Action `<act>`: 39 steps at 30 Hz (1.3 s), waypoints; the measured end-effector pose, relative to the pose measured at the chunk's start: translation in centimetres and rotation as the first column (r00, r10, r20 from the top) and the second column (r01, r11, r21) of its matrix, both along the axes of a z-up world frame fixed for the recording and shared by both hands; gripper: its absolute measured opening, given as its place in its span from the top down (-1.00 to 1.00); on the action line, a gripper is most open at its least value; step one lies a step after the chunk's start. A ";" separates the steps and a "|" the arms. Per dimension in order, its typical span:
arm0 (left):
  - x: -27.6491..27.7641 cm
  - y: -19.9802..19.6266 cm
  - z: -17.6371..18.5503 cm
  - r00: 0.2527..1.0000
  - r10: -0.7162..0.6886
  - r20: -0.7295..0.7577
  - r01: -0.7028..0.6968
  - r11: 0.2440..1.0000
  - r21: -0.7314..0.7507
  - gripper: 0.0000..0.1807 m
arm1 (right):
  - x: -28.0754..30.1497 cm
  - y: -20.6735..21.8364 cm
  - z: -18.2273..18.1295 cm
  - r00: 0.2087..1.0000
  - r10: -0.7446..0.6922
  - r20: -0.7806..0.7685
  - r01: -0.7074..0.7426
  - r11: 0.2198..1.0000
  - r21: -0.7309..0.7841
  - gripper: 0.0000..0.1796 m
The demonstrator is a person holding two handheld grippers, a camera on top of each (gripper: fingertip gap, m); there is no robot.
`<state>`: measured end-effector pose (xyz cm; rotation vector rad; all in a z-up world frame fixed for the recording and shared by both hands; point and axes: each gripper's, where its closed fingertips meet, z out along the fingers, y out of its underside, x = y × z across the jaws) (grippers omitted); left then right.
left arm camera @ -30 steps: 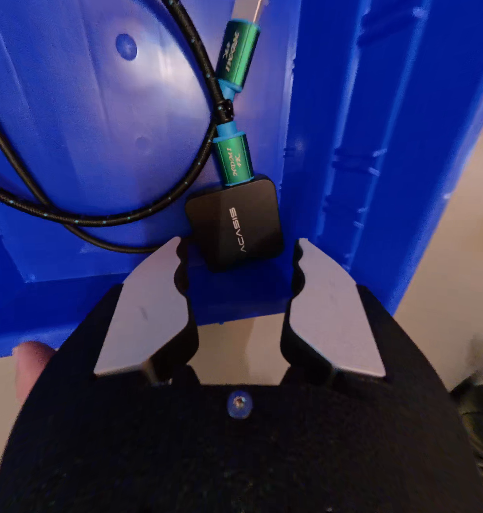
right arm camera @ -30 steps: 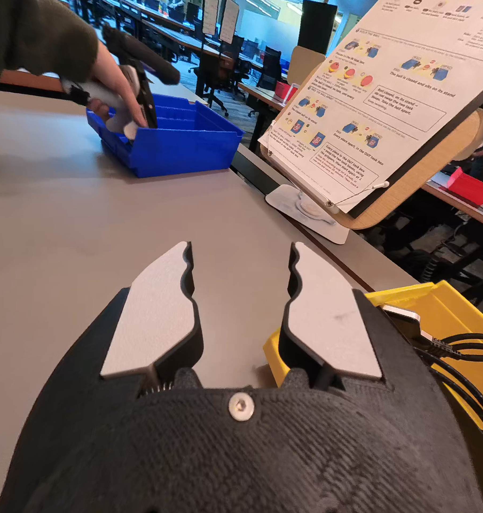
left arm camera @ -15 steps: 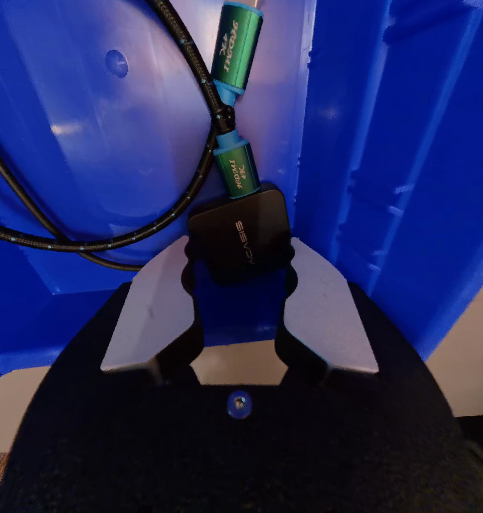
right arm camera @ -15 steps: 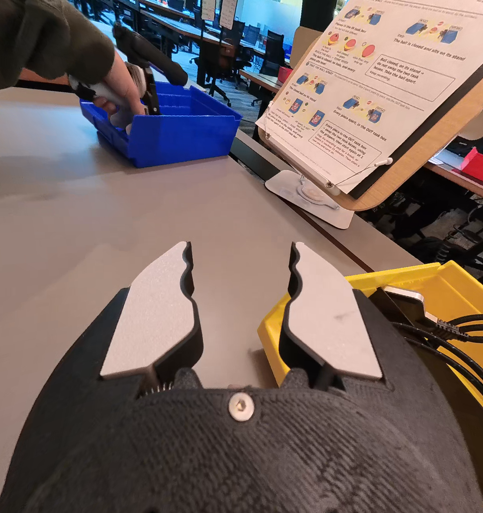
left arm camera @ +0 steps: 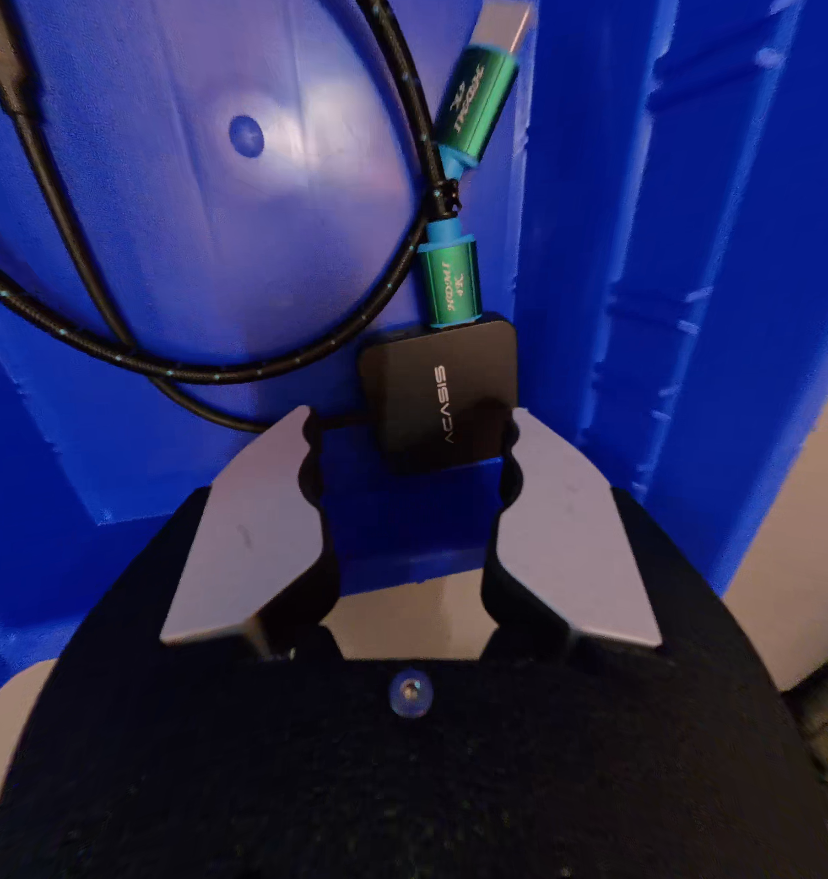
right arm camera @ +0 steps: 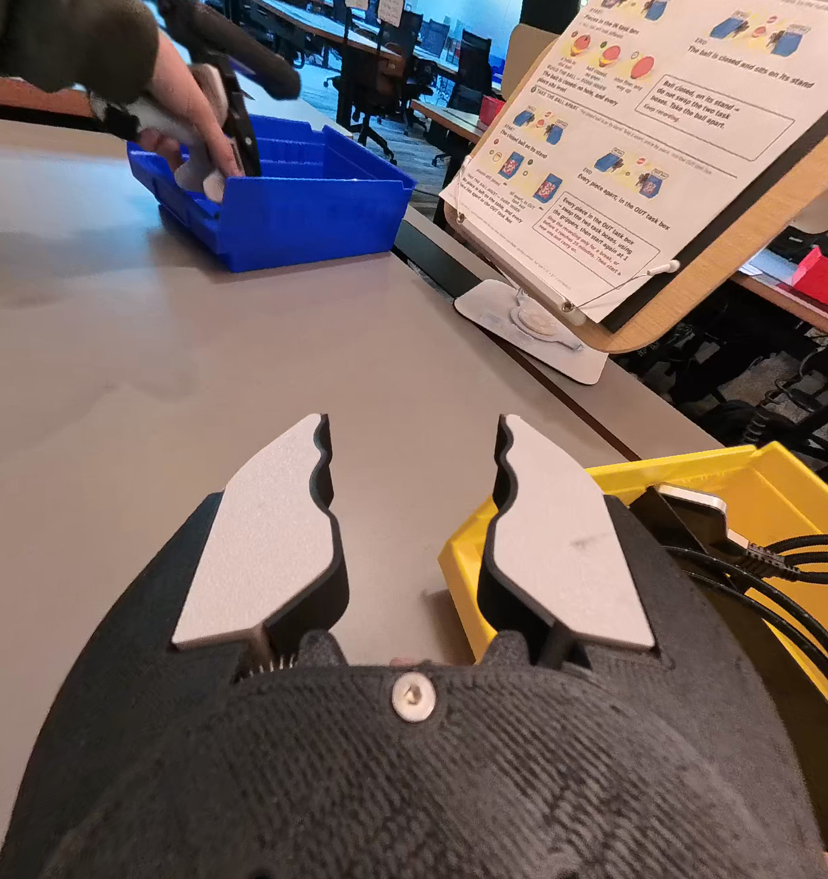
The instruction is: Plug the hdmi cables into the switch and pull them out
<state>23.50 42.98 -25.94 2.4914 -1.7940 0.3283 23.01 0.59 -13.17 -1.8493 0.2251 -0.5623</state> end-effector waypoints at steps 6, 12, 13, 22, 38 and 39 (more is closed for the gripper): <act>0.8 -1.1 -0.8 0.997 -0.043 -0.061 0.045 0.998 0.038 0.18 | 0.0 0.3 -0.9 1.000 0.004 0.008 -0.003 0.998 -0.055 0.26; 1.0 -1.5 -1.2 0.997 -0.074 -0.036 0.074 0.997 0.016 0.18 | 0.1 0.8 -1.9 0.999 0.013 -0.035 -0.015 0.999 -0.050 0.26; 0.9 -1.5 -1.2 0.995 -0.094 -0.029 0.094 0.995 0.014 0.20 | 0.1 0.8 -2.0 0.999 0.011 -0.036 -0.013 0.998 -0.060 0.26; -0.1 0.5 -1.0 0.991 -0.129 -0.021 0.130 0.989 0.070 0.14 | 0.6 -0.2 -2.4 1.000 -0.020 -0.018 0.018 0.995 -0.101 0.25; 0.4 -0.2 -1.8 0.991 -0.081 -0.108 0.091 0.992 0.088 0.03 | -0.1 1.0 -2.6 1.000 0.026 -0.013 -0.027 0.993 -0.114 0.26; 0.4 0.3 -1.8 0.992 -0.062 -0.107 0.073 0.992 0.102 0.13 | -0.2 1.1 -2.6 1.000 0.030 -0.008 -0.031 0.993 -0.117 0.26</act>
